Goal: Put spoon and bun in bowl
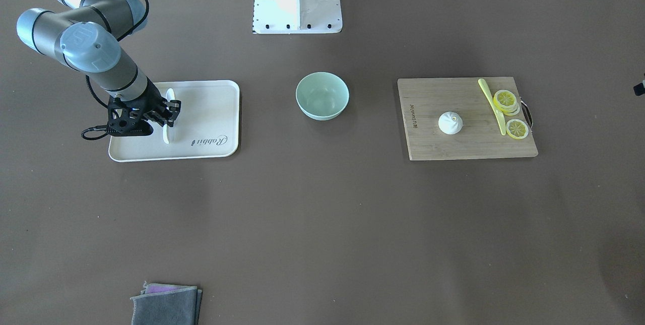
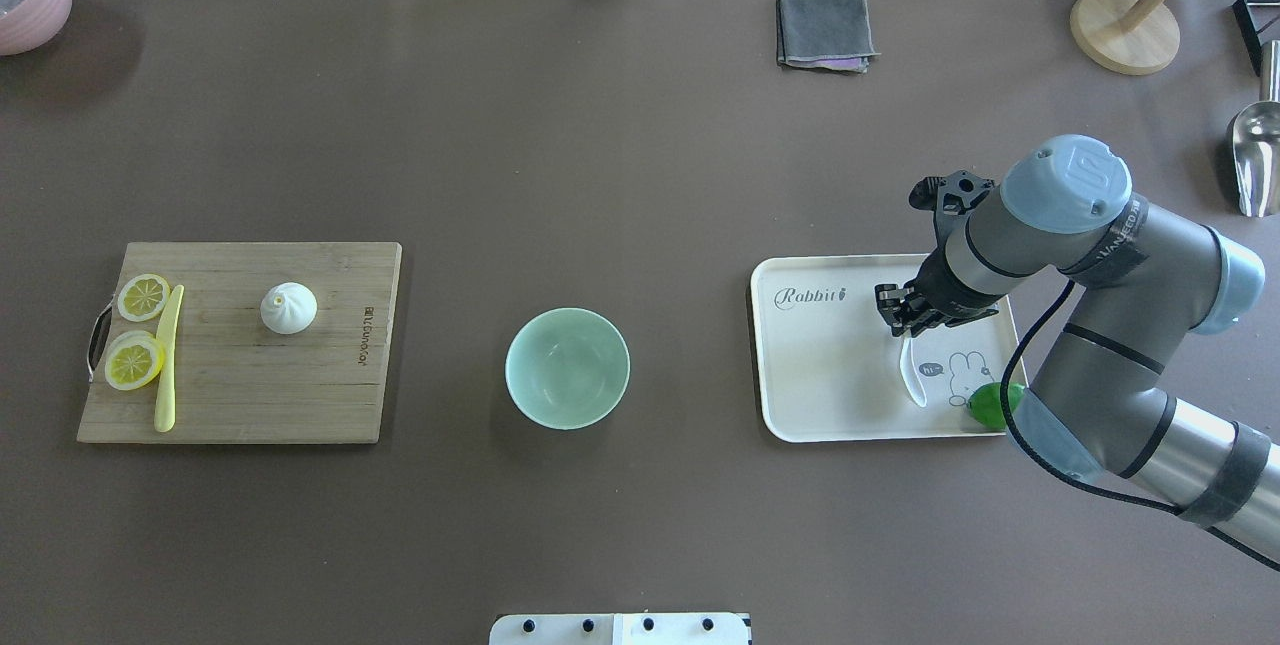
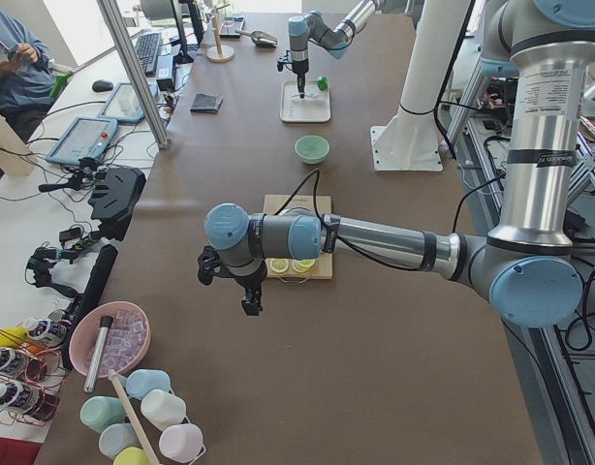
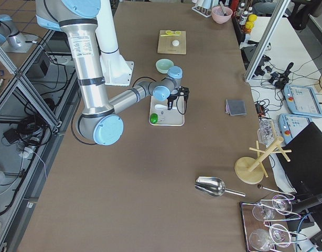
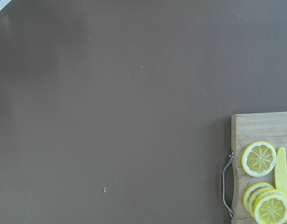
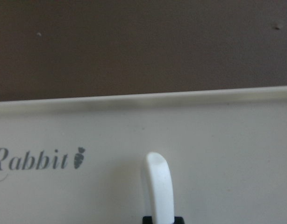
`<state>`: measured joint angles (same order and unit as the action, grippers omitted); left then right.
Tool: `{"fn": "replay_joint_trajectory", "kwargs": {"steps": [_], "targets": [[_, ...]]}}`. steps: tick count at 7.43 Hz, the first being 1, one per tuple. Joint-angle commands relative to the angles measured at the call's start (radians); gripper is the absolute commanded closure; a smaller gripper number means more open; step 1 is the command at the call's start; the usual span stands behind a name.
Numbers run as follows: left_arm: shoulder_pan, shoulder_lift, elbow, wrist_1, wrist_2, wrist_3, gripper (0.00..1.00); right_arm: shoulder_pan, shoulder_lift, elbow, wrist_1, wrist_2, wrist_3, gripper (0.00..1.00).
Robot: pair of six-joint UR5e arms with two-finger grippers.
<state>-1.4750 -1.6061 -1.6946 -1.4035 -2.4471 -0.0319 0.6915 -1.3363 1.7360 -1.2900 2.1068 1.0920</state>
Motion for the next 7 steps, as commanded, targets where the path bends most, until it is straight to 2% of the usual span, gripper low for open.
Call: {"fn": "replay_joint_trajectory", "kwargs": {"steps": [1,3,5,7], "targets": [[0.092,-0.027,-0.013,-0.084,0.002,-0.185,0.02,0.003,0.066,0.002,0.001,-0.001,0.174,1.0],[0.246,-0.034,-0.013,-0.21,0.096,-0.381,0.02,-0.029,0.127,0.01,-0.003,-0.016,0.387,1.0],[0.338,-0.073,-0.013,-0.242,0.1,-0.536,0.02,-0.111,0.245,0.013,-0.018,-0.126,0.675,1.0],[0.387,-0.11,-0.007,-0.242,0.102,-0.634,0.02,-0.19,0.406,0.011,-0.195,-0.207,0.83,1.0]]}}
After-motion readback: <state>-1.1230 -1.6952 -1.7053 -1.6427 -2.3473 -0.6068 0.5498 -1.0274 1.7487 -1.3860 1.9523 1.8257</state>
